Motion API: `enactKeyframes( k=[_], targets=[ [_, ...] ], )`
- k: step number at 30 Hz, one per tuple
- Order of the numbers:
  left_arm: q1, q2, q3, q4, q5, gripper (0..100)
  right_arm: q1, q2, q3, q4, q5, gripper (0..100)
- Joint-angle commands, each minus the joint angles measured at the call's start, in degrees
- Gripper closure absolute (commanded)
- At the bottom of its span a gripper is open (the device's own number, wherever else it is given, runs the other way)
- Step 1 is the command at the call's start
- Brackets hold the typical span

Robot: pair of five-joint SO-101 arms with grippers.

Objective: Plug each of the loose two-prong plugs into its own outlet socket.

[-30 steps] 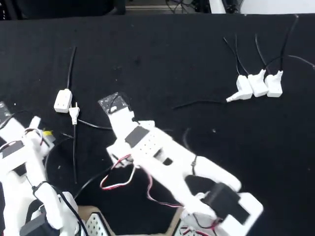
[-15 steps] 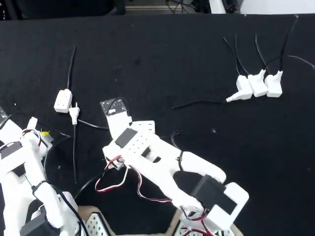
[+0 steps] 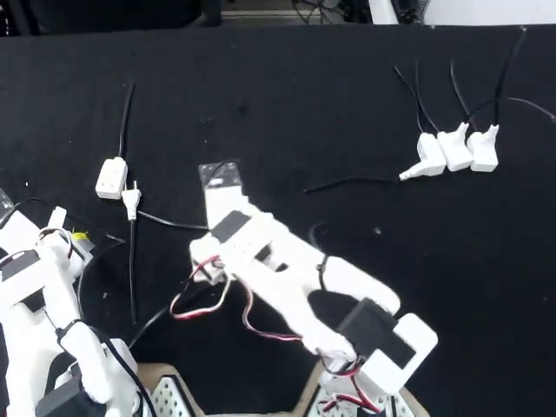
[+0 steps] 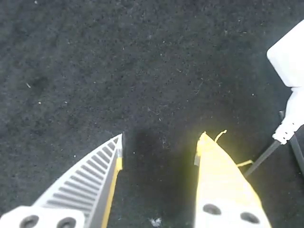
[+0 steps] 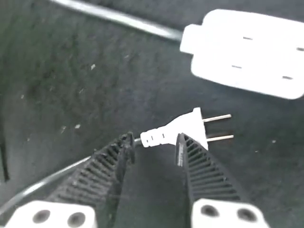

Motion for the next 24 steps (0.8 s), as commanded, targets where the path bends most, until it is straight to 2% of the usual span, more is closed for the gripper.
enactKeyframes(
  k=[1,6,11,14,16,24],
  targets=[
    [-0.22,-2.02,-1.89,-0.79,0.88,75,5.36,1.89,0.40,1.05,-0.18,81.4],
    [-0.22,-2.02,-1.89,-0.70,0.88,75,6.59,1.80,-2.07,7.03,0.00,81.4],
    [-0.22,-2.02,-1.89,-0.70,0.88,75,12.22,1.80,-4.88,12.66,0.09,81.4],
    [-0.22,-2.02,-1.98,-0.70,0.88,75,15.30,1.80,-4.70,13.01,4.31,81.5],
    [-0.22,-2.02,-1.98,-0.70,0.88,75,15.47,1.80,-4.70,13.10,7.65,81.5],
    [-0.22,-2.02,-1.98,-0.70,0.88,75,12.48,1.71,-6.73,13.80,8.35,81.5]
  ],
)
